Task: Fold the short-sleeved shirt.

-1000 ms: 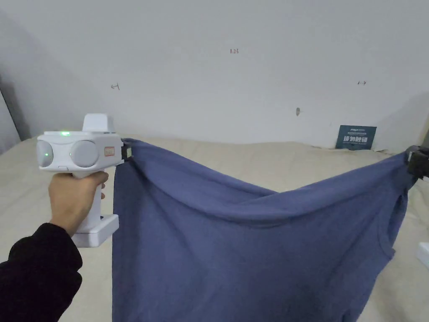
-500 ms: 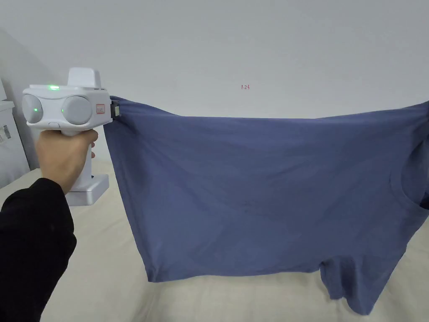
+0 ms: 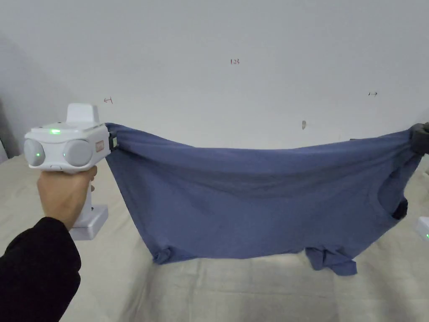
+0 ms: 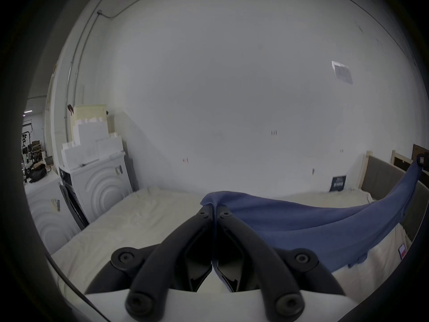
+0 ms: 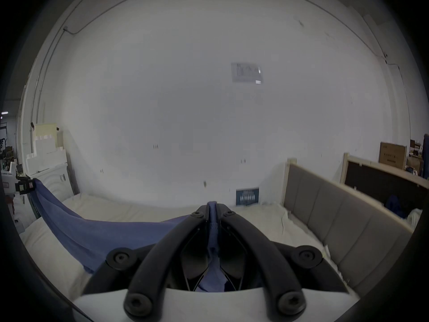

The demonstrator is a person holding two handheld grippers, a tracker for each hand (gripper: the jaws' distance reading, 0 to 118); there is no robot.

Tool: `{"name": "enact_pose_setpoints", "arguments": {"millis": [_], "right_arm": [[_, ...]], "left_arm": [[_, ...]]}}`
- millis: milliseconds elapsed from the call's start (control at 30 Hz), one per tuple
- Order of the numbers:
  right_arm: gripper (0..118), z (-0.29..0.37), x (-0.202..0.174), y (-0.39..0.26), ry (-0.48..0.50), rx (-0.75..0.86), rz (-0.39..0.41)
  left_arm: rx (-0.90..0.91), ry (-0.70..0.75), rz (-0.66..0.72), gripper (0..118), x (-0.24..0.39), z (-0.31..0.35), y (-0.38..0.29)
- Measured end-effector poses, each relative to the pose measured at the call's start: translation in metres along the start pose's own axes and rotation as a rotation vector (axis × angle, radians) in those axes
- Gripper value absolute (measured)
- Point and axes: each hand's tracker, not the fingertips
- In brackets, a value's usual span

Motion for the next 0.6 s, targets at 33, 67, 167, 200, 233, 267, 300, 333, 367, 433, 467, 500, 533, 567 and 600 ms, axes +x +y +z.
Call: {"name": "enact_pose_setpoints", "arguments": {"millis": [33, 67, 167, 200, 233, 267, 300, 333, 367, 433, 467, 500, 533, 567, 600], "right_arm": [[3, 0.002, 0.002, -0.016, 0.001, -0.027, -0.006], [3, 0.006, 0.004, -0.032, 0.003, -0.048, -0.007], [3, 0.030, 0.010, -0.081, 0.008, -0.108, -0.026], [3, 0.039, 0.012, -0.096, 0.011, -0.135, -0.027], [3, 0.051, 0.013, -0.111, 0.008, -0.154, -0.028], [3, 0.060, 0.015, -0.126, 0.009, -0.170, -0.035], [3, 0.071, 0.017, -0.140, 0.012, -0.210, -0.041], [3, 0.083, 0.019, -0.155, 0.011, -0.226, -0.059], [3, 0.099, 0.019, -0.167, 0.013, -0.244, -0.080], [3, 0.124, 0.021, -0.192, 0.014, -0.285, -0.118], [3, 0.136, 0.021, -0.202, 0.009, -0.303, -0.126], [3, 0.150, 0.021, -0.212, 0.007, -0.313, -0.134], [3, 0.163, 0.022, -0.222, 0.007, -0.337, -0.142], [3, 0.173, 0.022, -0.230, 0.004, -0.357, -0.150], [3, 0.184, 0.022, -0.239, 0.004, -0.377, -0.152]], "left_arm": [[-0.009, -0.007, 0.004, 0, 0.000, 0.002, -0.016], [-0.032, -0.009, 0.002, 0, 0.000, 0.004, -0.032], [-0.095, -0.028, 0.005, 0, -0.005, 0.017, -0.079], [-0.118, -0.032, 0.002, 0, -0.006, 0.022, -0.094], [-0.144, -0.030, 0.003, 0, -0.008, 0.030, -0.109], [-0.150, -0.040, 0.008, 0, -0.011, 0.038, -0.123], [-0.190, -0.048, -0.003, 0, -0.013, 0.045, -0.138], [-0.207, -0.046, -0.010, 0, -0.015, 0.055, -0.154], [-0.228, -0.050, -0.025, 0, -0.017, 0.065, -0.168], [-0.278, -0.054, -0.050, 0, -0.025, 0.076, -0.198], [-0.300, -0.057, -0.055, 0, -0.028, 0.084, -0.211], [-0.315, -0.060, -0.053, 0, -0.031, 0.094, -0.223], [-0.348, -0.060, -0.039, 0, -0.034, 0.105, -0.237], [-0.380, -0.061, -0.027, 0, -0.035, 0.116, -0.248], [-0.412, -0.059, -0.031, 0, -0.036, 0.124, -0.261]]}}
